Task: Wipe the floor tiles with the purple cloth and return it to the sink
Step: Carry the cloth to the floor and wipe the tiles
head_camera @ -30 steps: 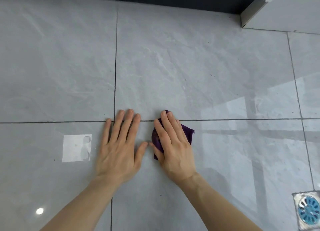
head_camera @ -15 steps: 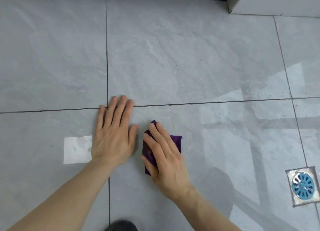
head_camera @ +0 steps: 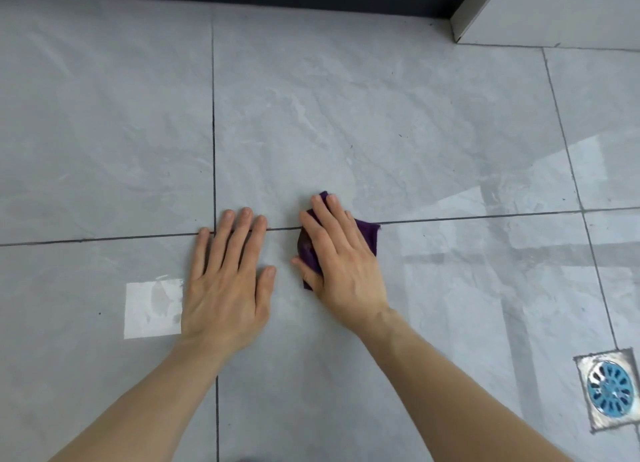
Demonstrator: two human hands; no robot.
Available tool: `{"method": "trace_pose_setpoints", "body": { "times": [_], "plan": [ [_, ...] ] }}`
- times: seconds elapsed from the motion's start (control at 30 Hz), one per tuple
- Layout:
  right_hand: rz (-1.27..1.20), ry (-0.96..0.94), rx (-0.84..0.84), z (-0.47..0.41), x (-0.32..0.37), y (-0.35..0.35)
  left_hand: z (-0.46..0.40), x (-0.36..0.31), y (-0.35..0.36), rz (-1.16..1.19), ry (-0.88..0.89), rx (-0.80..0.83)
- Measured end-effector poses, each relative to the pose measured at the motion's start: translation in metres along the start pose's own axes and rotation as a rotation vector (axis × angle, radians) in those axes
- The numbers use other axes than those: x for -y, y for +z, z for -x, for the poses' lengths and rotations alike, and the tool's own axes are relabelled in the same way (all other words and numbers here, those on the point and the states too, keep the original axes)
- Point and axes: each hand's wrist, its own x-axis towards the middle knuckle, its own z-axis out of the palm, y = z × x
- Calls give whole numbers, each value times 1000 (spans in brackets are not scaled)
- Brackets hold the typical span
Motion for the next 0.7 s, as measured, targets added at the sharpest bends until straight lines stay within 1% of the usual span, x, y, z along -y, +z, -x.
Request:
{"method": "trace_pose_setpoints", "body": {
  "times": [0.07, 0.1, 0.17, 0.23, 0.3, 0.4, 0.5, 0.6, 0.7],
  "plan": [
    [-13, -12, -11, -10, -5, -1, 0, 0, -1, -4, 3, 2],
    [-44, 20, -50, -8, -7, -2, -1, -1, -1, 1, 6, 1],
    [-119, 201, -154, 2, -8, -5, -1, -1, -1, 19, 6, 2],
    [-138, 400, -221, 12, -8, -8, 0, 0, 0, 20, 4, 3],
    [-100, 460, -250, 15, -8, -6, -1, 1, 0, 21, 4, 7],
    [-80, 434, -253, 15, -8, -2, 0, 0, 0, 18, 3, 0],
    [-115, 393, -214, 6, -7, -2, 1, 0, 1, 13, 1, -1],
    [-132, 263, -184, -13, 5, 3, 1, 0, 1, 4, -1, 1],
    [-117, 110, -102, -21, 23, 14, 0, 0, 1, -7, -6, -1]
  ]
}}
